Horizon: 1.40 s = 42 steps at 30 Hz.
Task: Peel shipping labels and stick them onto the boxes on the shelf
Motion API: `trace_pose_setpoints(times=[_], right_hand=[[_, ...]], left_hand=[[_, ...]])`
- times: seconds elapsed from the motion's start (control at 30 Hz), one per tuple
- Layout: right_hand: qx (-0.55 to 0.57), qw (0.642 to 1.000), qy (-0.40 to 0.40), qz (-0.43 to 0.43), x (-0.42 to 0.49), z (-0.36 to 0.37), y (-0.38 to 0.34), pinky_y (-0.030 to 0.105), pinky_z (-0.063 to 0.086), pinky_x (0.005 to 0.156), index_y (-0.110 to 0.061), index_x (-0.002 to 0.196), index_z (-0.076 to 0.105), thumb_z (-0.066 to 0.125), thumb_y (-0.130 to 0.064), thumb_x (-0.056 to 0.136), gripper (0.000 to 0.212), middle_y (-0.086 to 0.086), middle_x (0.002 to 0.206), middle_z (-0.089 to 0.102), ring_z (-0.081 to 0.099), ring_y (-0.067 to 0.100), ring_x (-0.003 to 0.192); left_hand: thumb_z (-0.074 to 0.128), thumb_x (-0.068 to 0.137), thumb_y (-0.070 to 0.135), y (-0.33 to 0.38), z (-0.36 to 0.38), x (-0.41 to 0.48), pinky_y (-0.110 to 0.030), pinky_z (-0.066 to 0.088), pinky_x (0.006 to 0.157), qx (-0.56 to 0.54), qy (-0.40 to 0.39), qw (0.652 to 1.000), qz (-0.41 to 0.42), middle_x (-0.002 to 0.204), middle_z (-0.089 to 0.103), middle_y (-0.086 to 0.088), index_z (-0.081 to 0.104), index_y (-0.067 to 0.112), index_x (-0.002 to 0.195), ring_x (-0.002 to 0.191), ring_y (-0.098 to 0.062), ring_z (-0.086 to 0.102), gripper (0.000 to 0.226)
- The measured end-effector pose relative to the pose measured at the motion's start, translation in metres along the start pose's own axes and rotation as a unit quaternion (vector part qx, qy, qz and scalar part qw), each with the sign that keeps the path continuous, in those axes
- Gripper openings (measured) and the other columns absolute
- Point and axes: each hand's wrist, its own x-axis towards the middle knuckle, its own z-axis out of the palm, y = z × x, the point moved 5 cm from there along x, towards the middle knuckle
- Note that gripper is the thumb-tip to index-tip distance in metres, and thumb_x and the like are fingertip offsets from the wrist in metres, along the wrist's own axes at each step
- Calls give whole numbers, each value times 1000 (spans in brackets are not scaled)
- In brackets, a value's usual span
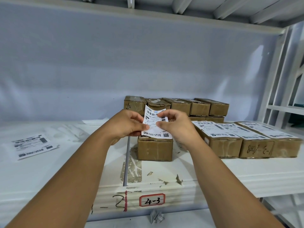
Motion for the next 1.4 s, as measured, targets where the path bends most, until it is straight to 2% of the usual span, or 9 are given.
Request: trace_pose_setpoints(times=[0.2,0.3,0.57,0.7,0.87,0.97,1.1,1.23,1.4], right_hand=[[-54,998,-10,-6,1,2,1,40,58,74,-29,92,68,76,-11,76,25,-1,100,67,68,19,83],[-69,997,-15,-14,-1,3,-1,30,52,60,-27,95,67,76,-11,77,25,-11,81,60,60,11,66],[-116,992,-28,-25,-6,2,-6,8,34,45,-27,101,67,75,-17,78,26,-13,76,53,48,1,59],[-136,990,-21,-33,-5,4,-5,16,41,58,-34,95,66,77,-23,75,25,0,111,62,60,14,89],[-155,987,-17,-39,-7,4,-8,19,45,65,-34,95,66,76,-24,77,23,-4,117,57,59,16,100],[-153,988,2,-36,-7,1,-10,13,43,59,-32,97,68,70,-26,83,15,-9,111,56,59,6,87],[-138,990,12,-24,-7,-2,-9,7,30,44,-27,100,70,66,-24,88,14,-14,77,50,44,0,56],[-162,986,-2,-34,-10,0,-13,5,30,38,-24,105,69,71,-19,83,22,-5,87,52,44,1,57],[-166,986,-7,-18,-10,1,-9,10,32,48,-28,99,69,74,-22,79,22,-3,96,60,50,4,67]], left_hand=[[76,76,9,2,0,-3,-21,58,69,23,-15,1000,11,89,74,-6,65,6,97,77,-14,71,24],[76,76,9,3,0,-5,-22,57,71,35,-22,999,14,87,74,-6,64,7,99,78,-14,70,27],[79,74,16,6,1,-6,-21,53,66,101,-7,994,33,81,72,-1,65,13,100,70,-11,68,30],[80,72,24,9,1,-8,-21,46,64,140,1,989,50,78,69,2,66,18,98,70,-10,65,29],[80,72,23,9,2,-8,-19,44,62,137,0,989,47,79,69,1,65,18,99,67,-8,64,31],[79,74,19,9,2,-7,-17,45,59,127,1,991,46,75,69,3,65,16,99,61,-4,64,30],[78,75,15,8,3,-6,-13,48,53,125,-7,991,44,73,69,4,63,15,98,55,-1,64,28],[80,73,16,7,3,-5,-18,49,62,134,-12,990,52,73,69,3,64,14,100,61,-5,65,31],[81,72,18,5,4,-2,-25,52,68,142,-16,988,51,75,68,2,64,15,101,66,-10,64,34]])
